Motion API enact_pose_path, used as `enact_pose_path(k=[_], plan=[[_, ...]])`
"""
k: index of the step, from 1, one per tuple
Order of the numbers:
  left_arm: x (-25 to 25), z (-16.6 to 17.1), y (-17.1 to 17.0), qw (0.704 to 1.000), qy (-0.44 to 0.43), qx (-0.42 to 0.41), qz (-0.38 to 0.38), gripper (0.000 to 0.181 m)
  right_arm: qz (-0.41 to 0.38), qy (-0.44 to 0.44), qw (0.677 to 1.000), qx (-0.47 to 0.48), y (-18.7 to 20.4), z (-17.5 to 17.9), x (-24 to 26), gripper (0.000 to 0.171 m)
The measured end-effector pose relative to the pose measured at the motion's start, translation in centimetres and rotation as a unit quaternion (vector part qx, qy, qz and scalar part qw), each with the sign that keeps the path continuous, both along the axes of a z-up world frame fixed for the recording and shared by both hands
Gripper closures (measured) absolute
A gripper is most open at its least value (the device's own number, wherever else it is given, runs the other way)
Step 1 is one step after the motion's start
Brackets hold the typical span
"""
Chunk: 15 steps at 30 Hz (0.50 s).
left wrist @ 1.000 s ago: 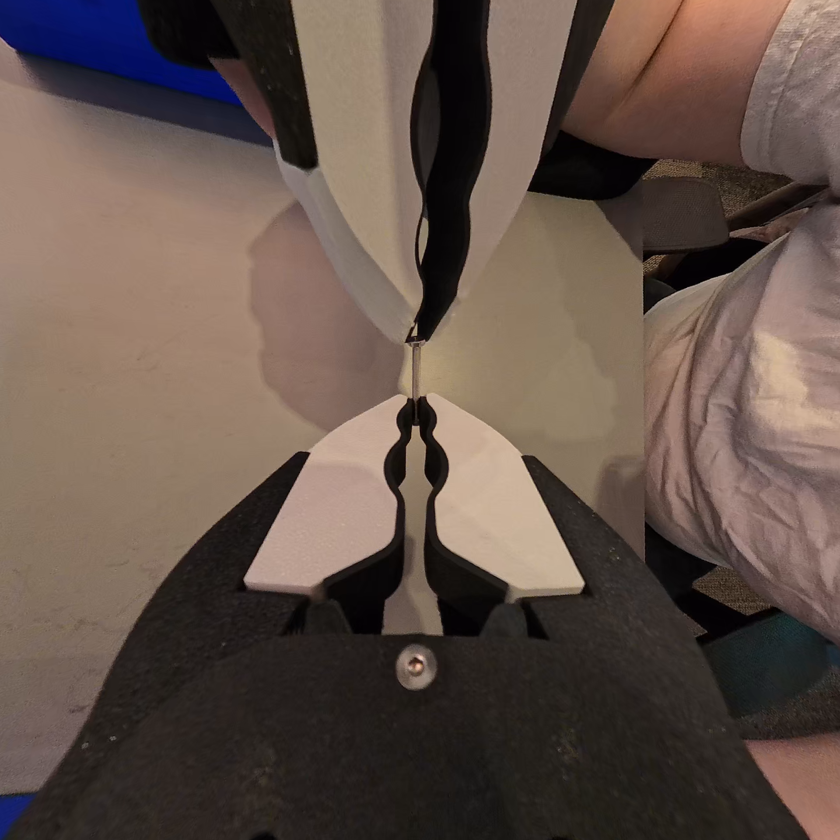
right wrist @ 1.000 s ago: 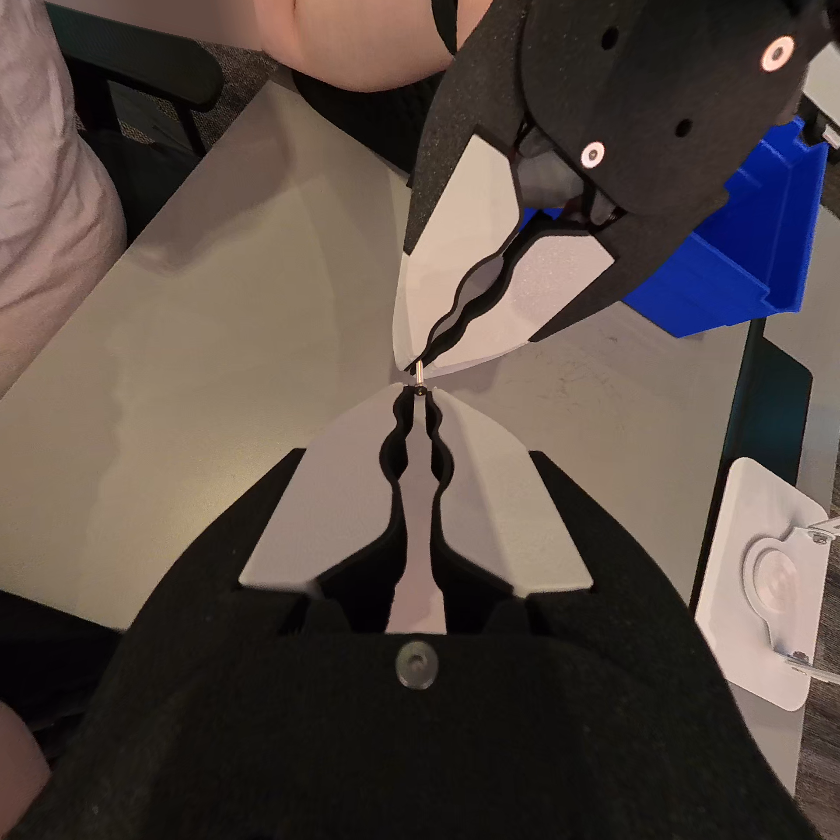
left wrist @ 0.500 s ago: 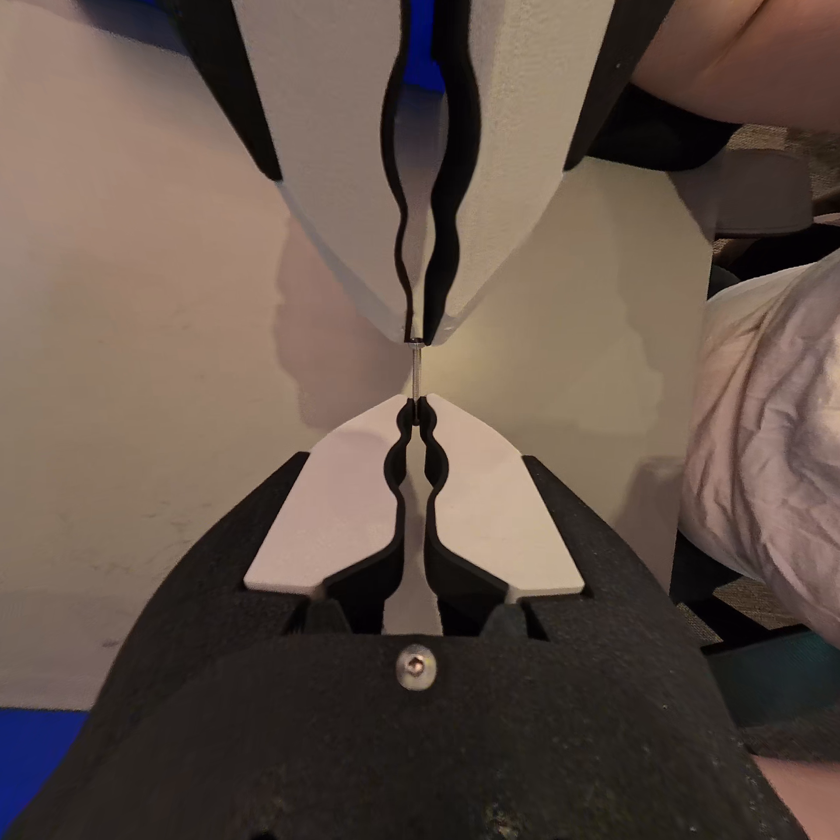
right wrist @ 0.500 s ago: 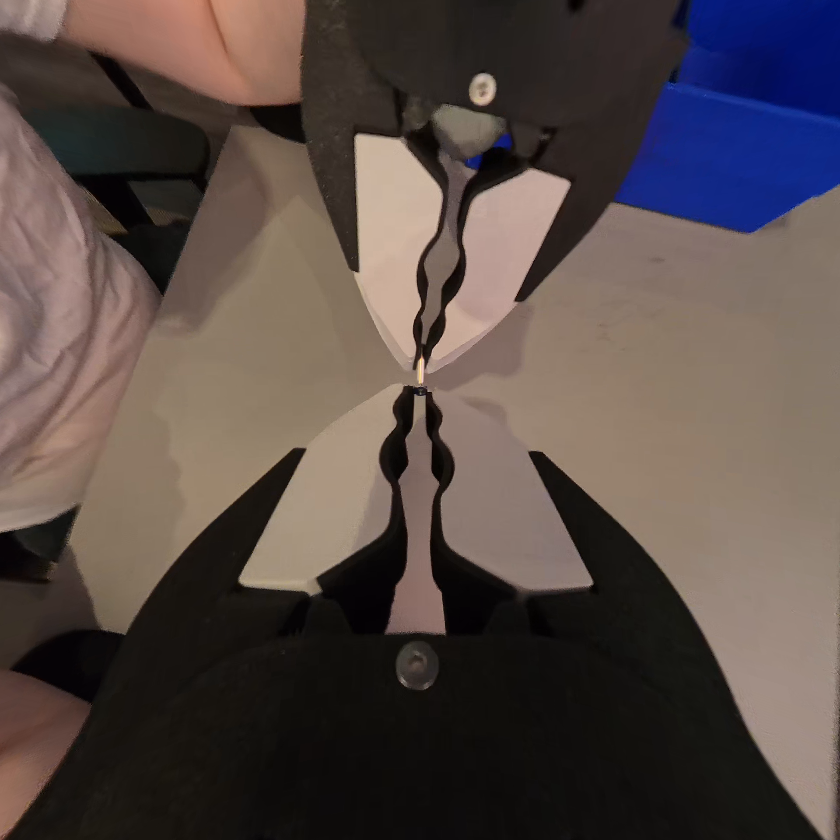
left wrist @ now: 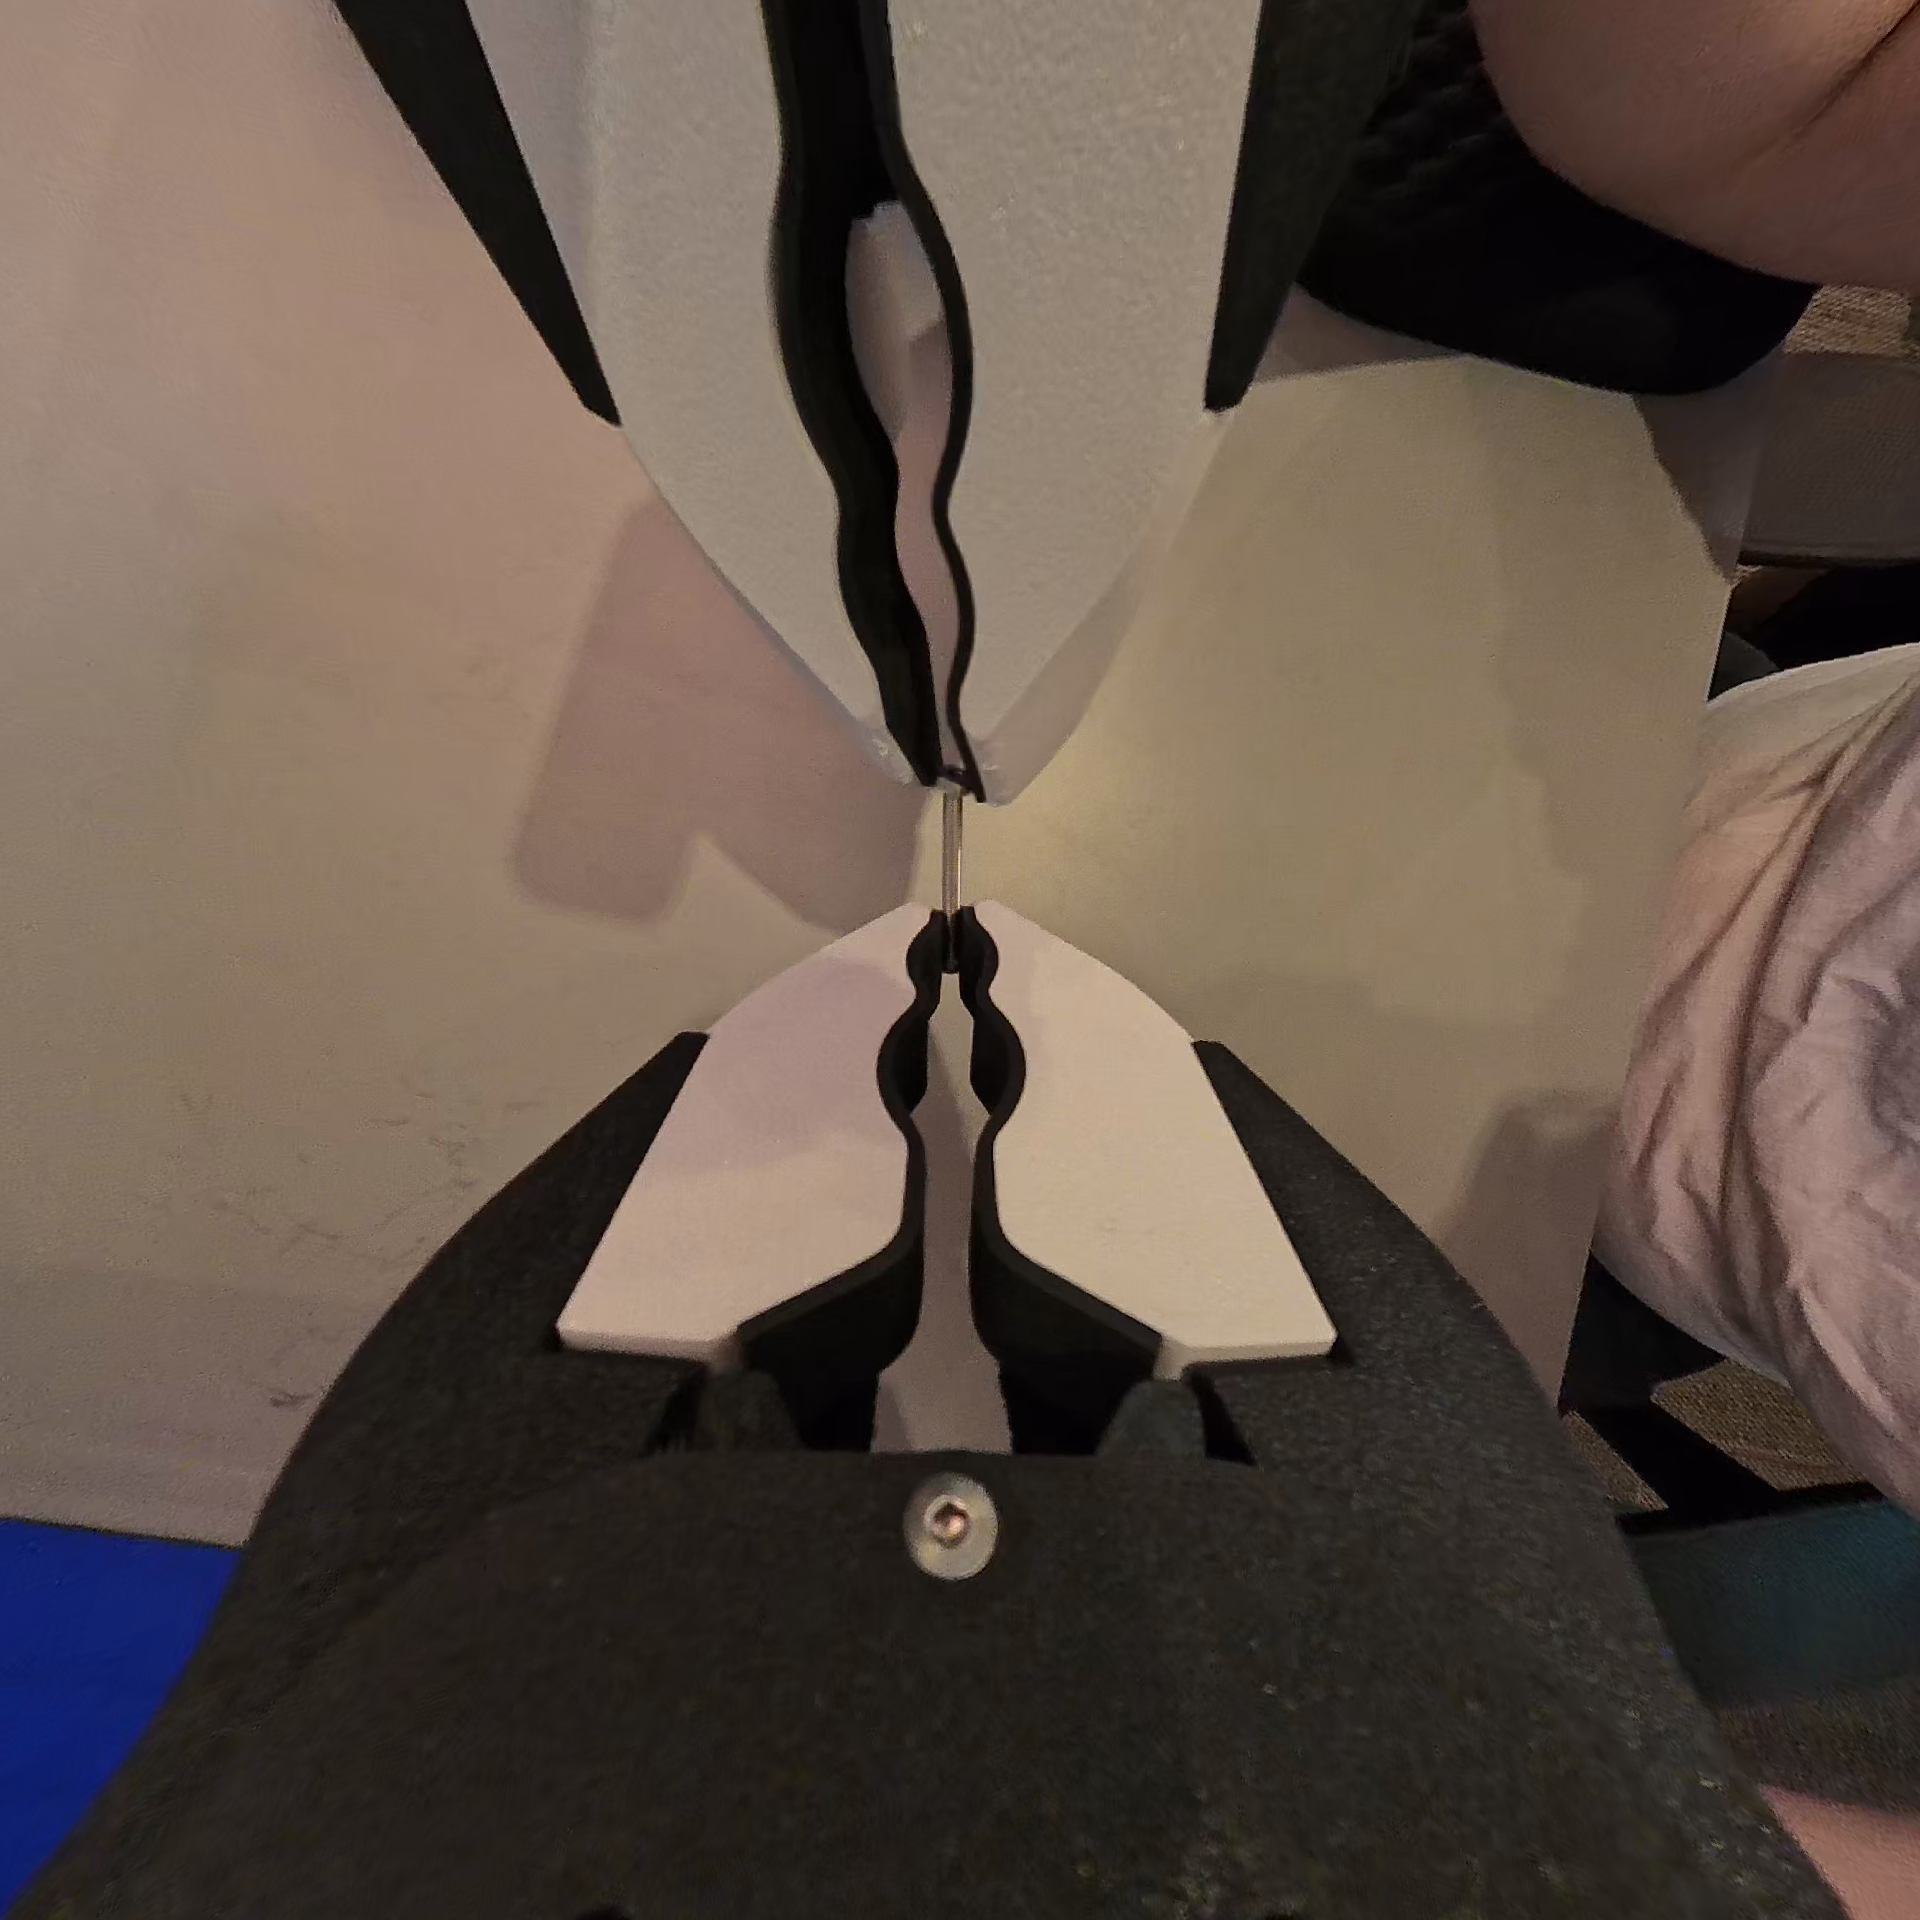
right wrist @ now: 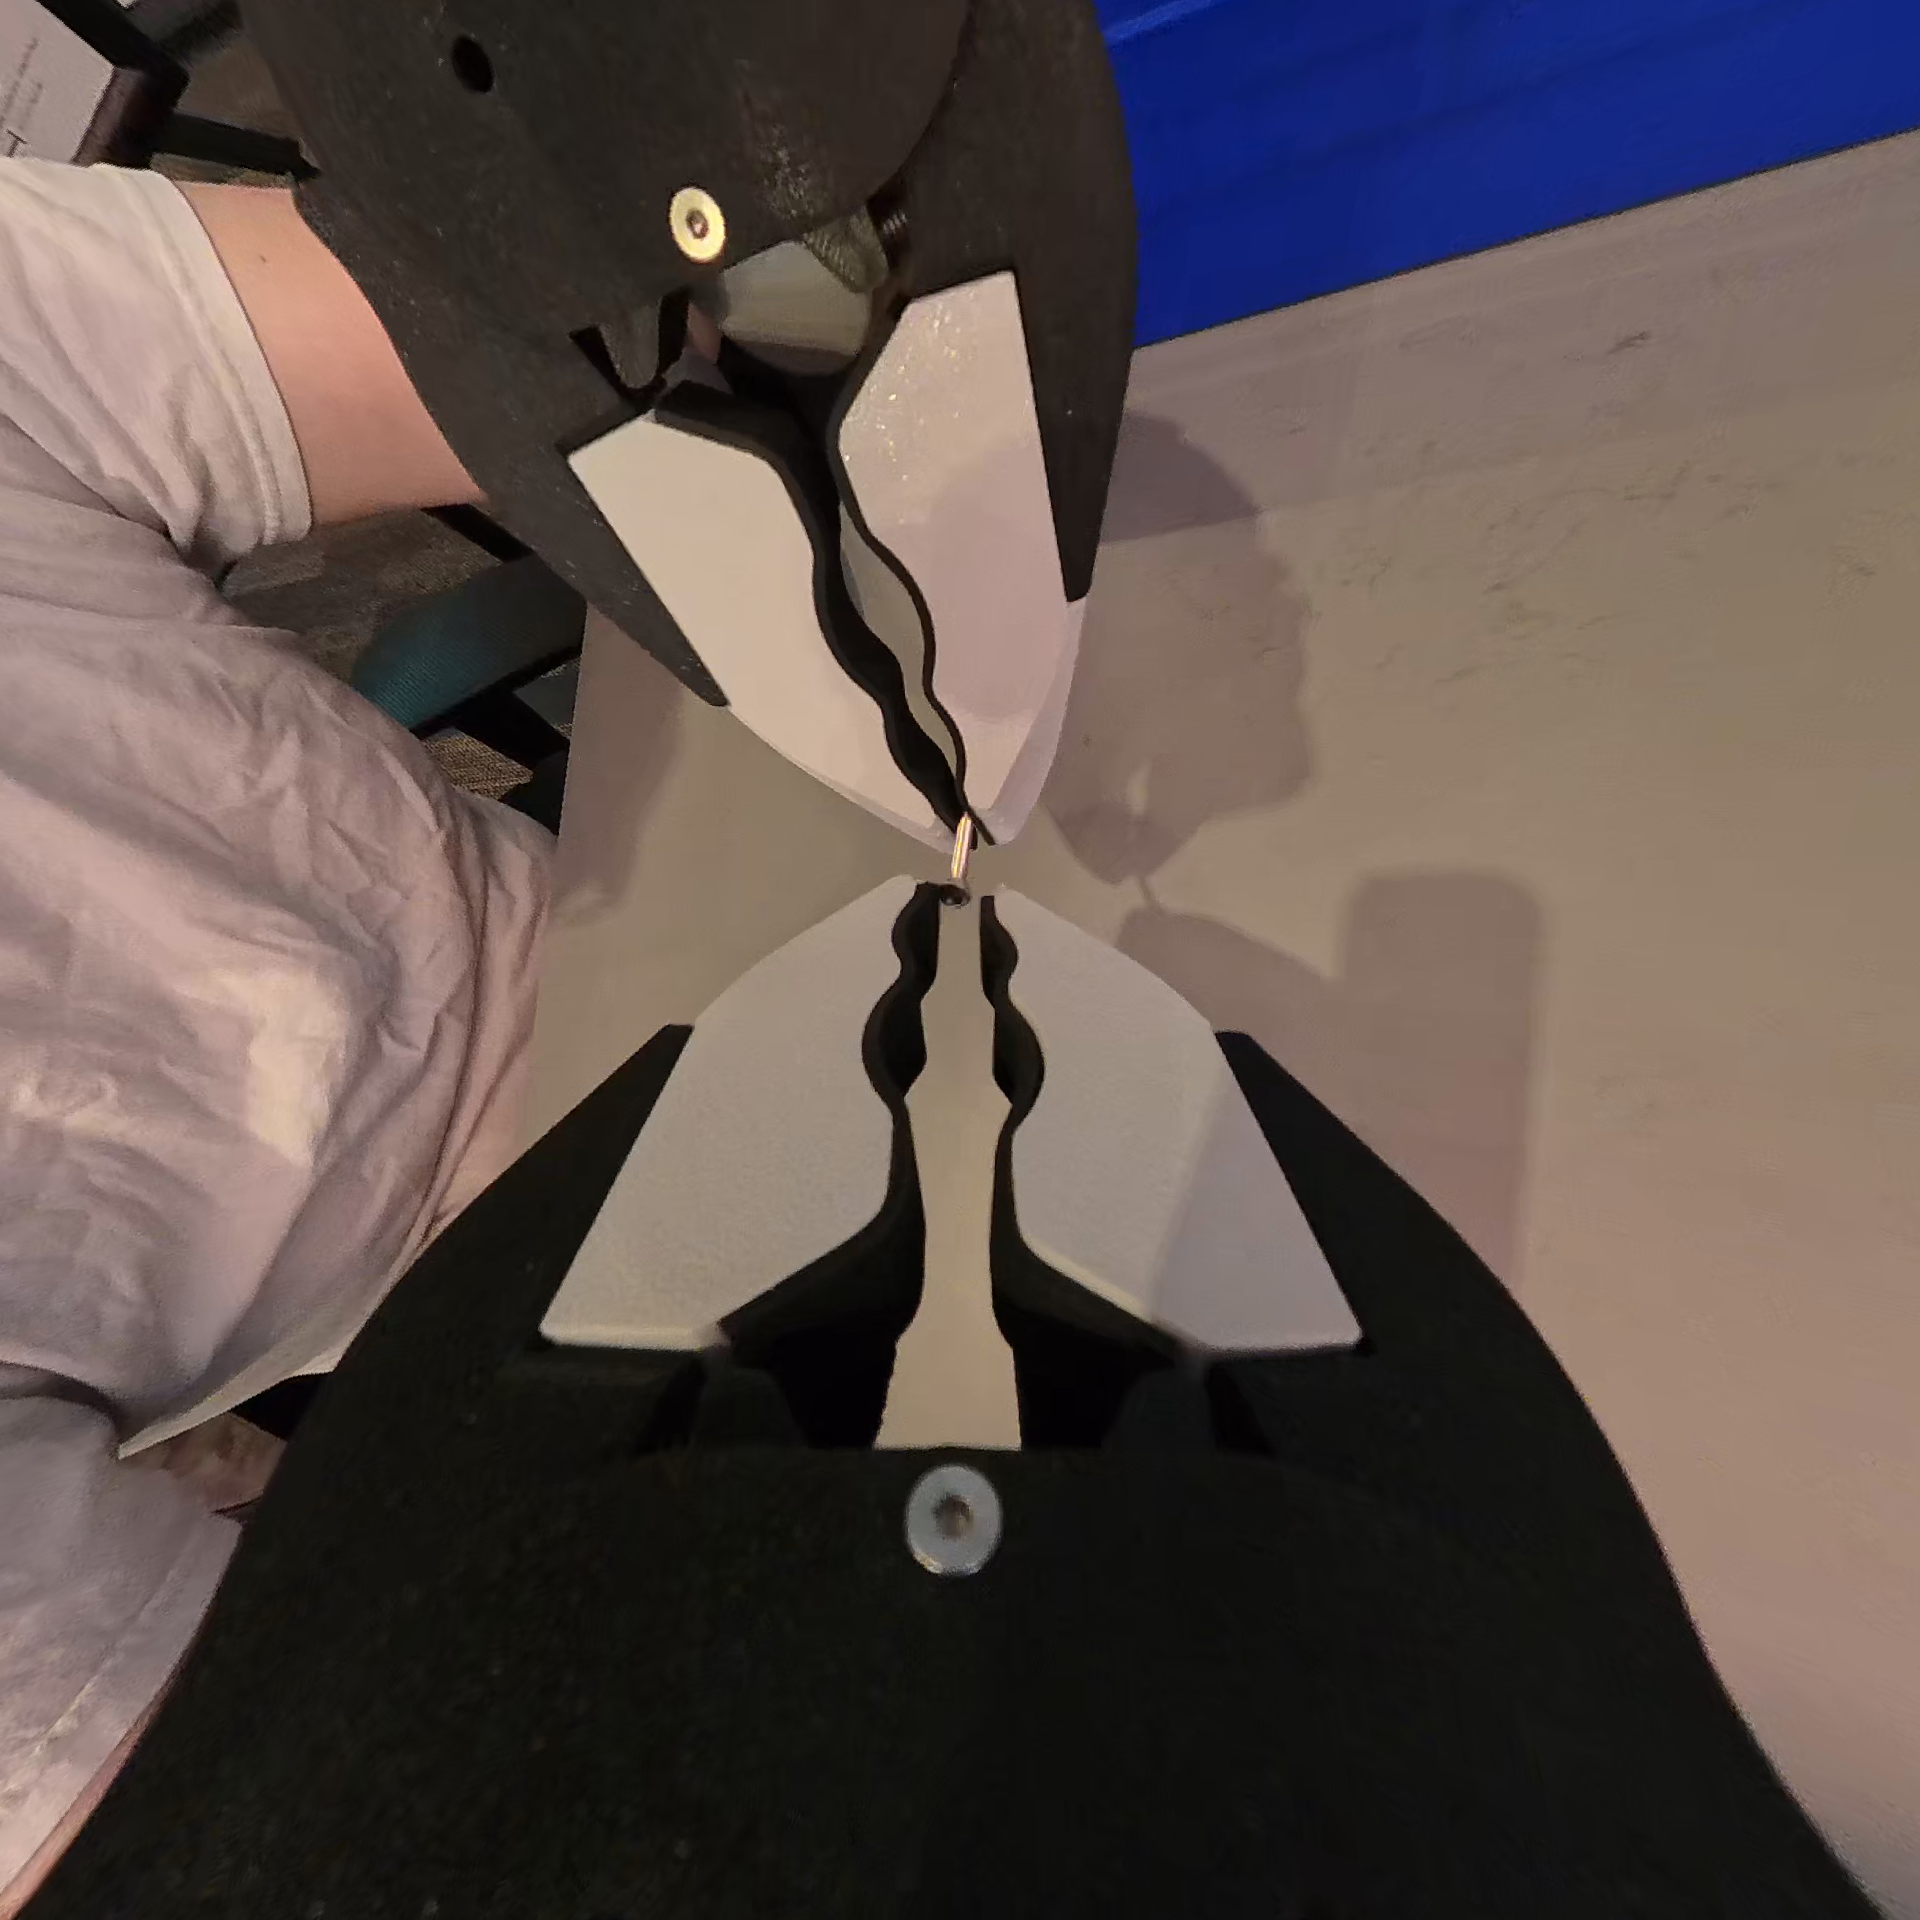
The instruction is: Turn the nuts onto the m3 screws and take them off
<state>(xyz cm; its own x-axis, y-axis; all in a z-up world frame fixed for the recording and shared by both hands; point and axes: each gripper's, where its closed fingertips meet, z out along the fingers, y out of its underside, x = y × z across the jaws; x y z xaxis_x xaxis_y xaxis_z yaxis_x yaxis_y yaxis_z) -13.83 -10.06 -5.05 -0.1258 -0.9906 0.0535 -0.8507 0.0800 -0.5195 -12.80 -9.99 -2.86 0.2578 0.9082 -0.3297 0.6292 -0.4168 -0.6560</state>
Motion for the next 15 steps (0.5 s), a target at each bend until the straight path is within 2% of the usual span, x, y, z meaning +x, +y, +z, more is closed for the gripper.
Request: enact_pose_path(k=[15], plan=[[0.13, 0.37, -0.16, 1.000, -0.011, -0.006, -0.004, 0.179, 0.016, -0.014, 0.999, 0.049, 0.03, 0.21, 0.38, 0.158]])
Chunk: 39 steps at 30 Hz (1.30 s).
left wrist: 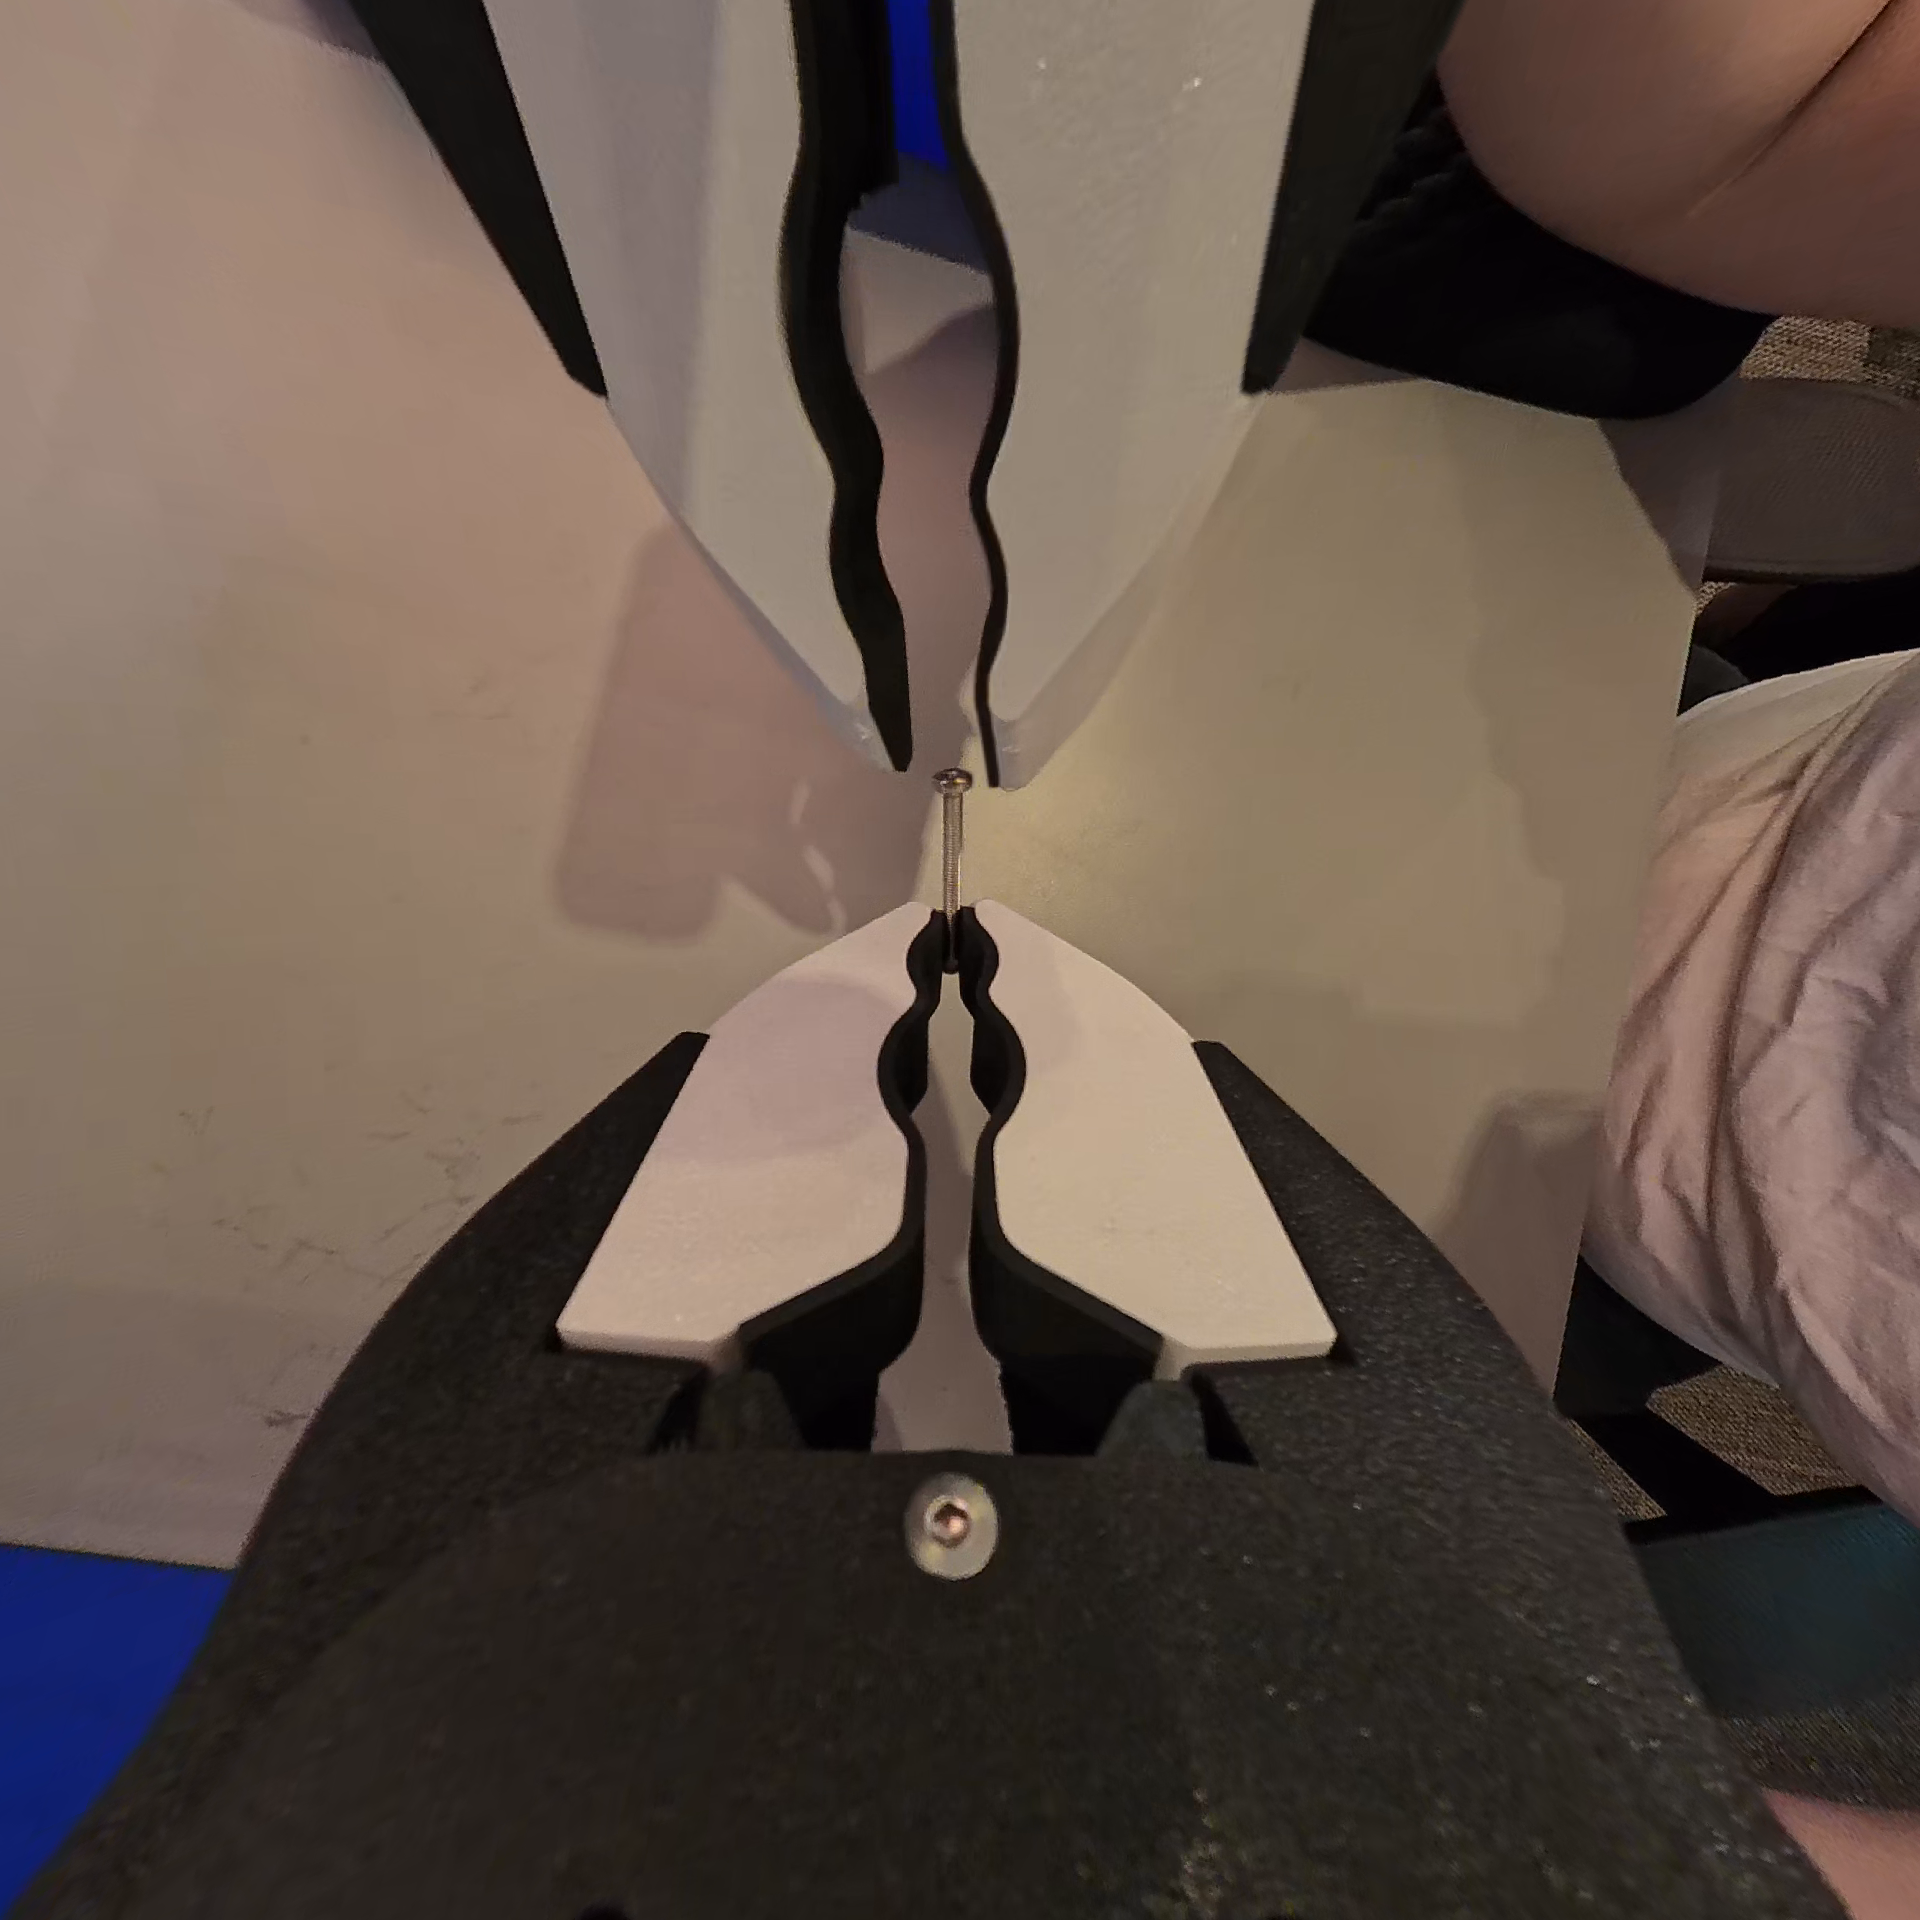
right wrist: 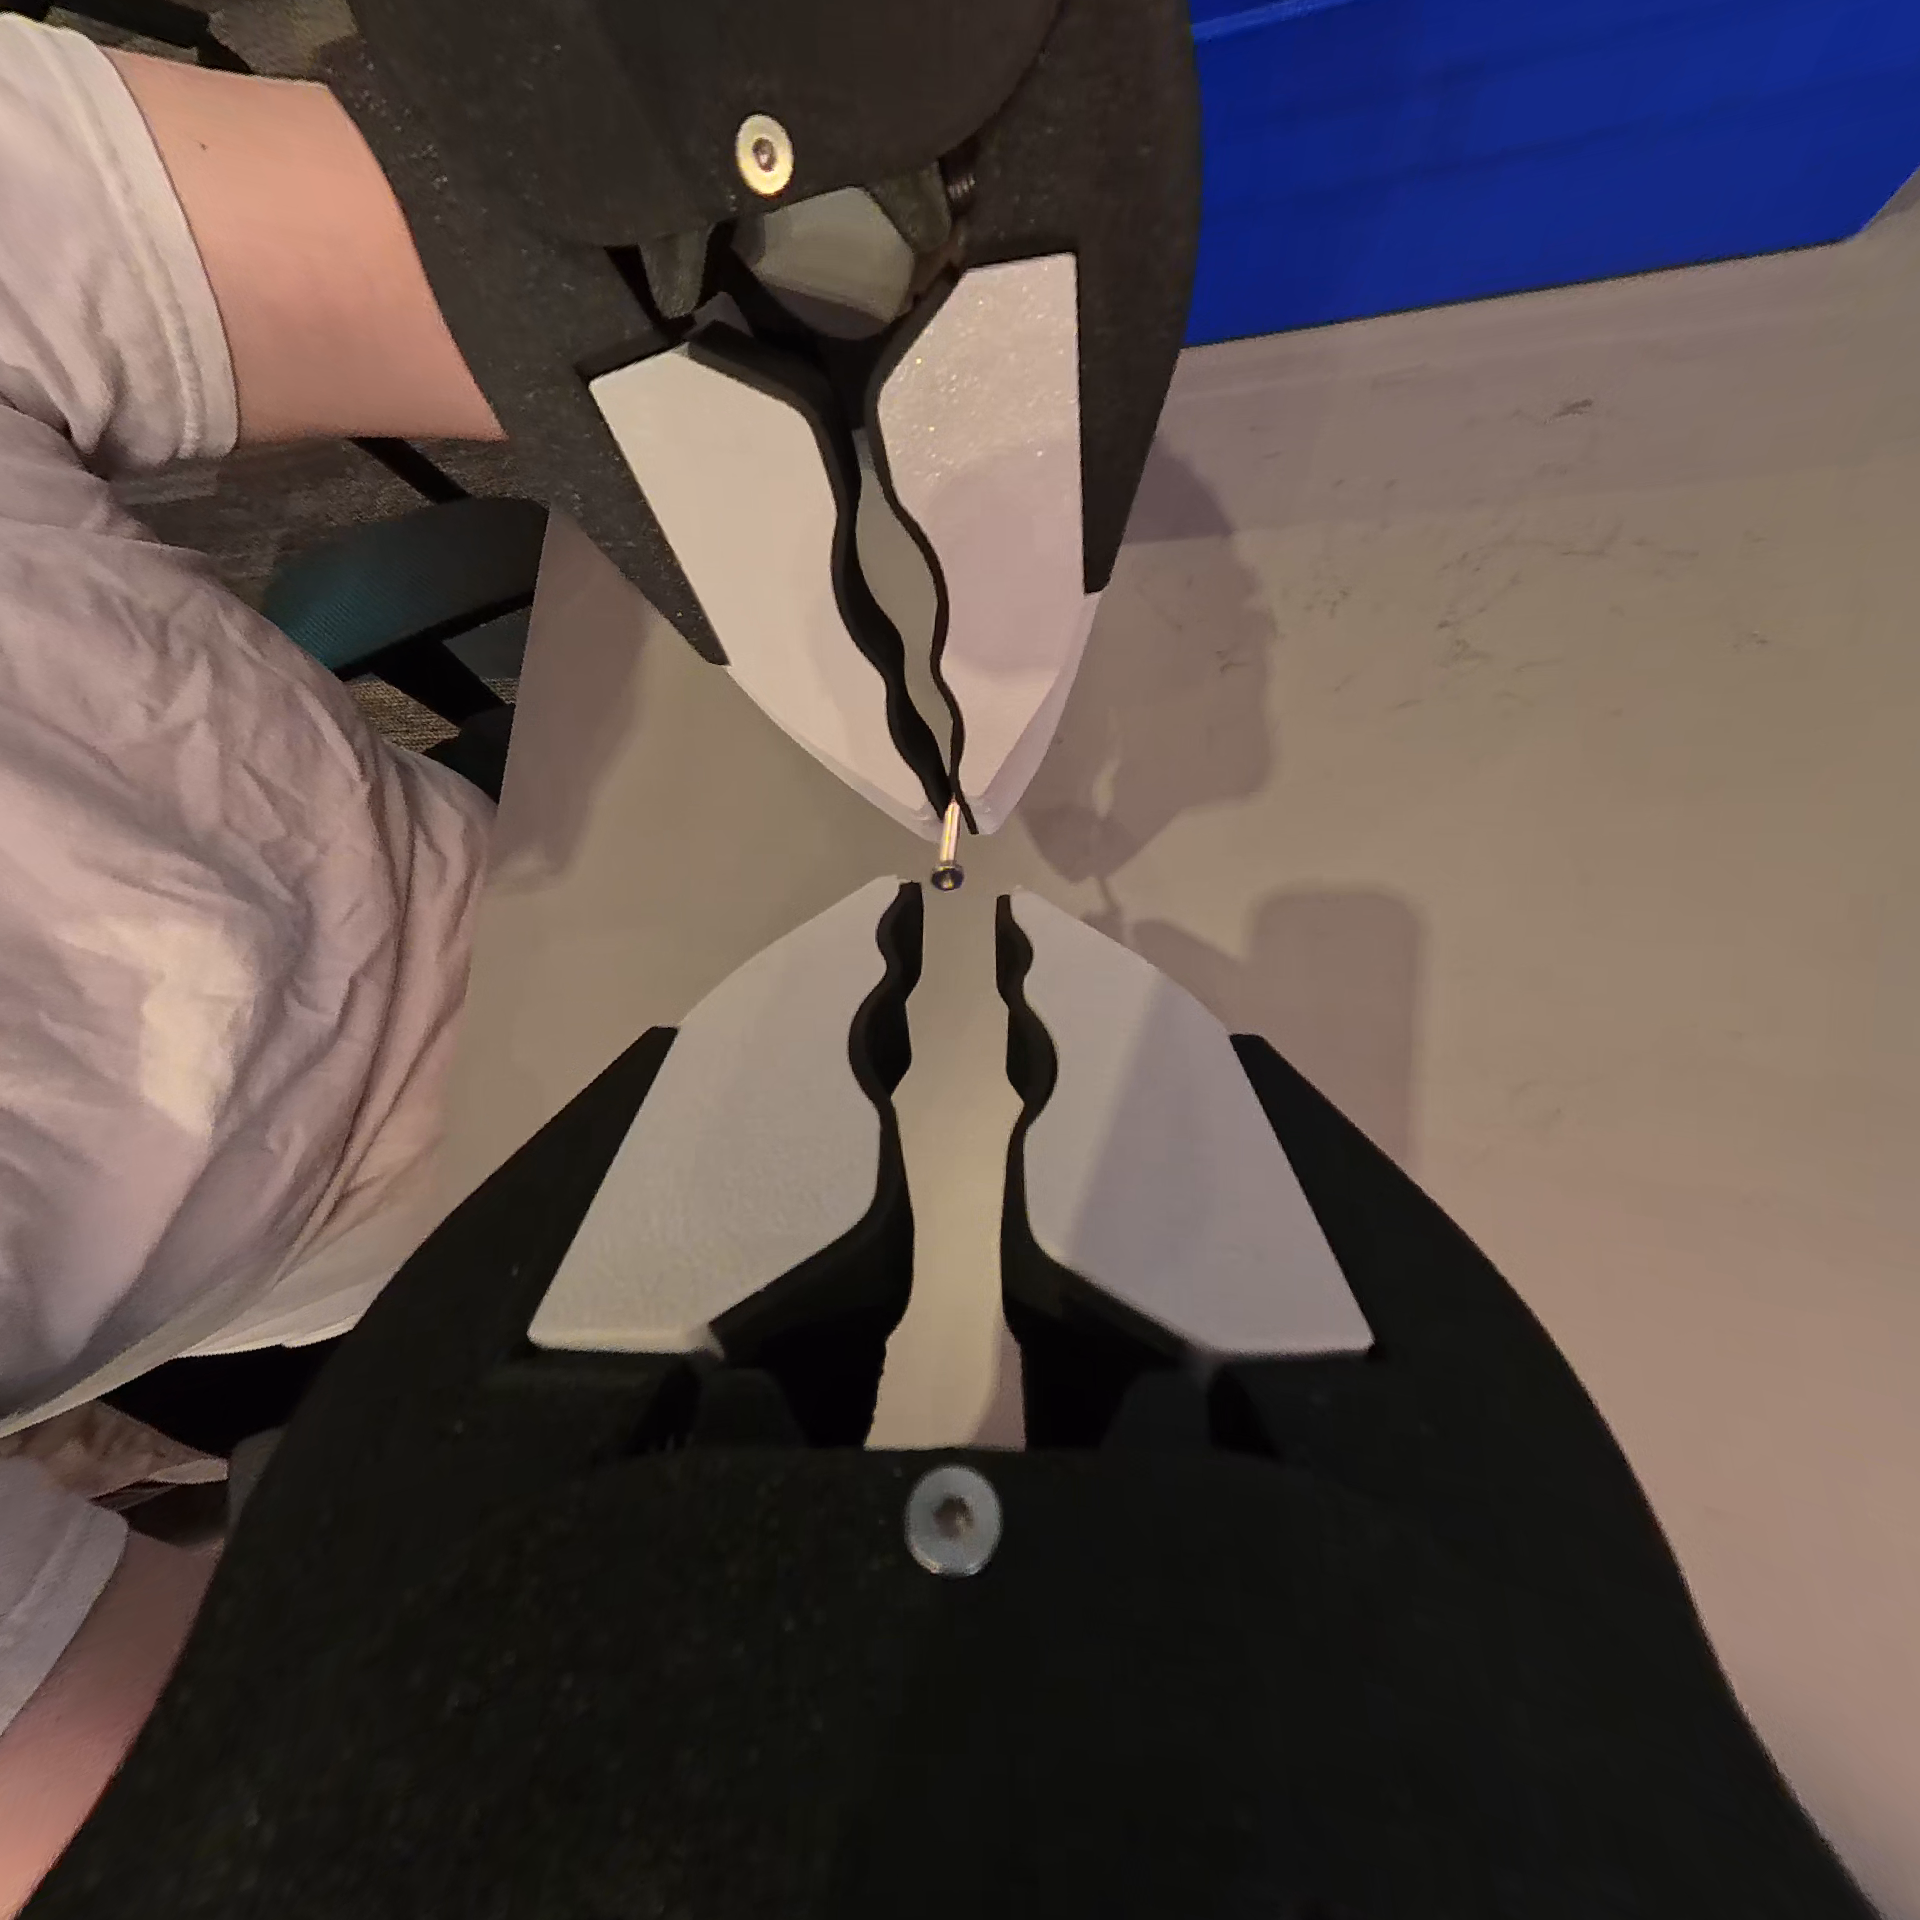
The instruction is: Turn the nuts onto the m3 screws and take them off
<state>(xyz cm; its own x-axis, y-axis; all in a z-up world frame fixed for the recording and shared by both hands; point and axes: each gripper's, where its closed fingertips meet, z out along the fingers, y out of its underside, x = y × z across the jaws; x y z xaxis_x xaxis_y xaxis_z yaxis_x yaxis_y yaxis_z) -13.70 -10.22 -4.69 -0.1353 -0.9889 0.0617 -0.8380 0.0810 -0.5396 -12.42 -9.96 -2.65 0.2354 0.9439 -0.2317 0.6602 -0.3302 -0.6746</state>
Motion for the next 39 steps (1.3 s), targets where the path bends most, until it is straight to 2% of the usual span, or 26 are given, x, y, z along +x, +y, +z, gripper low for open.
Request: enact_pose_path(k=[4, 7, 12, 15, 20, 23, 28, 32, 39], plan=[[0.0, 0.4, 0.1, 1.000, -0.011, -0.001, -0.001, 0.179, -0.007, -0.009, 1.000, 0.021, 0.3, 0.3, 0.7, 0.153], [0.1, 1.4, 0.3, 0.999, -0.040, -0.015, 0.003, 0.179, -0.020, 0.009, 0.998, 0.064, 0.9, 1.9, 1.5, 0.152], [1.5, 4.8, 0.3, 0.988, -0.152, -0.038, -0.005, 0.179, -0.030, 0.114, 0.982, 0.147, 1.3, 6.8, 2.1, 0.149], [2.2, 7.1, 0.0, 0.973, -0.227, -0.048, -0.020, 0.179, -0.009, 0.183, 0.965, 0.187, 0.6, 9.4, 1.6, 0.147], [2.6, 10.2, -0.1, 0.944, -0.325, -0.039, -0.032, 0.180, 0.021, 0.253, 0.943, 0.218, -0.9, 12.1, 1.1, 0.148], [2.6, 11.5, -0.3, 0.929, -0.366, -0.035, -0.035, 0.180, 0.010, 0.292, 0.924, 0.247, -0.7, 13.4, 0.7, 0.150], [2.5, 12.7, -0.1, 0.915, -0.401, -0.033, -0.024, 0.180, 0.010, 0.317, 0.914, 0.252, -0.7, 13.8, -0.1, 0.152], [2.5, 12.7, -0.2, 0.915, -0.401, -0.031, -0.026, 0.179, -0.020, 0.333, 0.906, 0.261, 0.2, 14.2, -0.2, 0.154], [2.4, 12.7, -0.3, 0.918, -0.395, -0.028, -0.026, 0.180, -0.007, 0.332, 0.895, 0.297, -0.3, 14.4, -0.5, 0.156]])
